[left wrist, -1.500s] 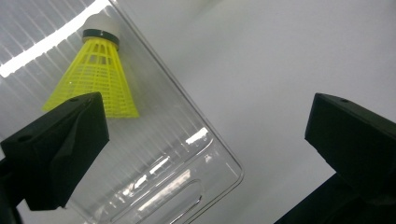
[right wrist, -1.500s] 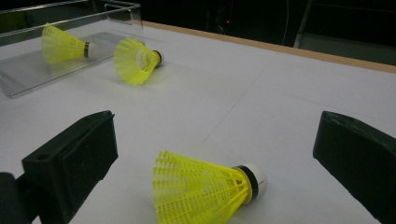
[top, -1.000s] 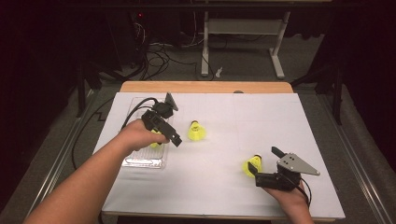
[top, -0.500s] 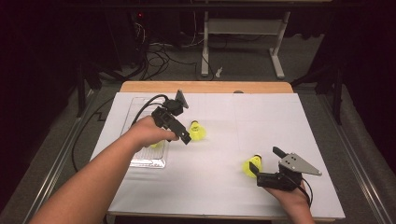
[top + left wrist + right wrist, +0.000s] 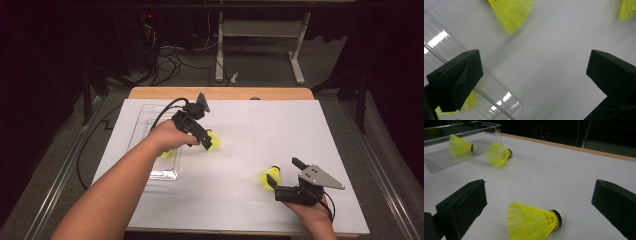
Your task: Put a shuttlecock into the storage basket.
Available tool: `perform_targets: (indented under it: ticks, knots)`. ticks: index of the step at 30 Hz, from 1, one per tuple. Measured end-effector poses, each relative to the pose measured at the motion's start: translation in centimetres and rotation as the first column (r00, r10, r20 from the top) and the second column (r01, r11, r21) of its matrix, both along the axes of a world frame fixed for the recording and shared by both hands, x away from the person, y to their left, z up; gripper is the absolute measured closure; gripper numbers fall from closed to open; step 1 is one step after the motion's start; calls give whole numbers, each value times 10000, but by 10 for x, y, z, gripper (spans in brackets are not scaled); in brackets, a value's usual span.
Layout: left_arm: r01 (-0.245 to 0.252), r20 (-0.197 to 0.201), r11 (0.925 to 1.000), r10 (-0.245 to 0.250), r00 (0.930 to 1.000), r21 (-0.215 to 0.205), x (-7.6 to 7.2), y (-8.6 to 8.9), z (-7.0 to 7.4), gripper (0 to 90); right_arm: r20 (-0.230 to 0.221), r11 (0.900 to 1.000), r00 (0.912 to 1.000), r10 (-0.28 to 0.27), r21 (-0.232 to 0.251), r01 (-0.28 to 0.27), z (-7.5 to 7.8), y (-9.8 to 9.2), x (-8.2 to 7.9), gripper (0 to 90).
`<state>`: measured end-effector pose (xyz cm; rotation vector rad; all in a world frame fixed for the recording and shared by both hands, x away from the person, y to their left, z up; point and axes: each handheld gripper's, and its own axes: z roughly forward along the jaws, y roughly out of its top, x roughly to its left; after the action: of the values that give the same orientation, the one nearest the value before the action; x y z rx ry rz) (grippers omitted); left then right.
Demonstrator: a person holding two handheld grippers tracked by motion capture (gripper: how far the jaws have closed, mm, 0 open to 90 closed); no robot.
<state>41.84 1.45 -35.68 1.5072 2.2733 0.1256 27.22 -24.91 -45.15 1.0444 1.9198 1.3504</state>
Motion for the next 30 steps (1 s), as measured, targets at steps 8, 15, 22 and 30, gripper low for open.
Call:
perform_targets:
  ticks: [8, 15, 22, 30]
  knots:
    - [-138, -136, 9999, 138, 9998, -14, 14, -3, -2, 29, 19, 10000, 10000, -27, 69, 27, 1, -3, 0, 5]
    - [-166, -79, 9997, 167, 9998, 169, 24, -2, -13, 40, 44, 9999, 10000, -53, 153, 52, 1, -5, -1, 4]
    - [-375, -94, 9991, 377, 9992, 201, 30, -3, -20, 64, 65, 9999, 10000, -51, 145, 50, 1, -4, -1, 5]
    - [-358, -6, 9991, 358, 9994, 215, 36, -8, -31, 132, 43, 9998, 10000, -45, 179, 45, 1, -4, -1, 5]
